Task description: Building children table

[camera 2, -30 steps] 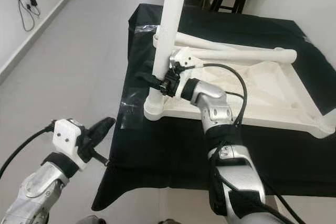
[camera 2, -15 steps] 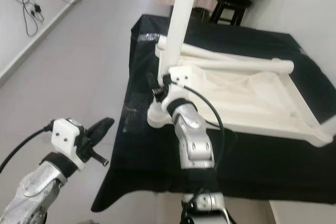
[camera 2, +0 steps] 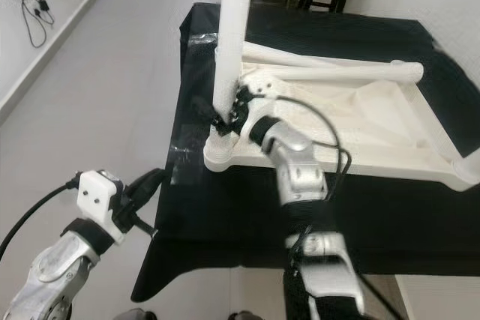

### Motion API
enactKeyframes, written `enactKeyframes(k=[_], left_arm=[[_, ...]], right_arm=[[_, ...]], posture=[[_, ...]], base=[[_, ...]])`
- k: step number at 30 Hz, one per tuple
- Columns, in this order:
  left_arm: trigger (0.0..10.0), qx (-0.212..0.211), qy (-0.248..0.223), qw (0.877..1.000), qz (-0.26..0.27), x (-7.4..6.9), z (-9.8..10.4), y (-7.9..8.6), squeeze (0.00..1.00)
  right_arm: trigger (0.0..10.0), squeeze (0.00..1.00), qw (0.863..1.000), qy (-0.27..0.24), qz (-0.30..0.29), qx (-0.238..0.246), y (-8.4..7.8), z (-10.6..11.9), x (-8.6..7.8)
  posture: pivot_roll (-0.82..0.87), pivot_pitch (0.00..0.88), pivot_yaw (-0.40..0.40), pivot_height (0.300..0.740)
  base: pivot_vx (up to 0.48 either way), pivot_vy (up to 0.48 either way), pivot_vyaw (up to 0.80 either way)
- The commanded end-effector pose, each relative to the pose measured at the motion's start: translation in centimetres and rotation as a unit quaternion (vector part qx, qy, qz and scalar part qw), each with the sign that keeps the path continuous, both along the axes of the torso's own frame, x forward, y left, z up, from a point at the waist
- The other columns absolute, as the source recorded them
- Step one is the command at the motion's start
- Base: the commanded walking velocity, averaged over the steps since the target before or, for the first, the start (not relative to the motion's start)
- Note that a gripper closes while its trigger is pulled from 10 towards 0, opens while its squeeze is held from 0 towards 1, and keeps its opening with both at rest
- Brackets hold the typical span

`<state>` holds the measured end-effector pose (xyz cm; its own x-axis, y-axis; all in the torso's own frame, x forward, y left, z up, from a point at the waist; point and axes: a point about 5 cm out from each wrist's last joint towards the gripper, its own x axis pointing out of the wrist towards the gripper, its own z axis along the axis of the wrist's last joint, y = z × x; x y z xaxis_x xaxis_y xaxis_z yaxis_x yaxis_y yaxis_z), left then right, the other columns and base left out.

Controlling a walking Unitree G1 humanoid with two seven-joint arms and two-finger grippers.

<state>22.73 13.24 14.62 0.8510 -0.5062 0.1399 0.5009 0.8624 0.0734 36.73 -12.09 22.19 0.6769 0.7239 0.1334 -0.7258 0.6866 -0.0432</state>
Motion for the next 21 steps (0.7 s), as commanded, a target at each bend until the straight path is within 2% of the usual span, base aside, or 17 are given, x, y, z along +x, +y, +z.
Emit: enactKeyframes(k=[1,3,4,5,7,8,12,15,21], left_arm=[[10.0,0.0,0.007,1.0,-0.002,-0.2,-0.4,-0.3,0.0],[10.0,-0.001,0.008,1.0,-0.001,-0.2,-0.4,-0.3,0.0],[10.0,-0.001,0.008,1.0,-0.001,-0.2,-0.4,-0.3,0.0],[10.0,0.002,0.007,1.0,0.0,-0.2,-0.5,-0.4,0.0],[10.0,0.003,0.007,1.0,0.0,-0.2,-0.5,-0.4,0.0],[10.0,0.005,0.006,1.0,0.0,-0.2,-0.4,-0.4,0.0],[10.0,0.007,0.002,1.0,0.001,-0.3,-0.3,-0.4,0.0],[10.0,0.008,0.001,1.0,0.001,-0.3,-0.3,-0.4,0.0],[10.0,0.009,0.0,1.0,0.001,-0.2,-0.3,-0.4,0.0]], right_arm=[[10.0,0.0,1.0,0.018,0.023,-0.003,-0.9,-0.9,0.5],[10.0,0.0,0.999,0.027,0.033,-0.008,-1.2,-1.1,0.7],[10.0,0.0,0.997,0.034,0.061,-0.021,-1.3,-1.5,0.7],[9.0,0.0,0.994,0.043,0.094,-0.033,-1.4,-1.9,0.5],[9.0,0.0,0.991,0.05,0.115,-0.04,-1.4,-2.2,0.3],[0.1,0.0,0.988,0.059,0.136,-0.046,-1.5,-2.3,0.2],[0.0,0.0,0.982,0.075,0.162,-0.054,-1.9,-2.8,0.4],[0.0,0.0,0.982,0.08,0.161,-0.057,-2.0,-3.1,0.6],[0.0,0.0,0.987,0.091,0.124,-0.049,-2.2,-4.3,0.9]], posture=[[0.13,0.117,-0.109,0.74],[0.13,0.117,-0.109,0.74],[0.14,0.115,-0.11,0.74],[0.14,0.114,-0.112,0.74],[0.14,0.114,-0.112,0.74],[0.14,0.118,-0.114,0.74],[0.14,0.121,-0.112,0.74],[0.14,0.121,-0.112,0.74],[0.15,0.123,-0.109,0.74]], base=[[0.0,0.0,0.0],[0.0,0.0,0.0],[0.0,0.0,0.0],[0.0,0.0,0.0],[0.0,0.0,0.0],[0.0,0.0,0.0],[0.0,0.0,0.0],[0.0,0.0,0.0],[0.0,0.0,0.0]])
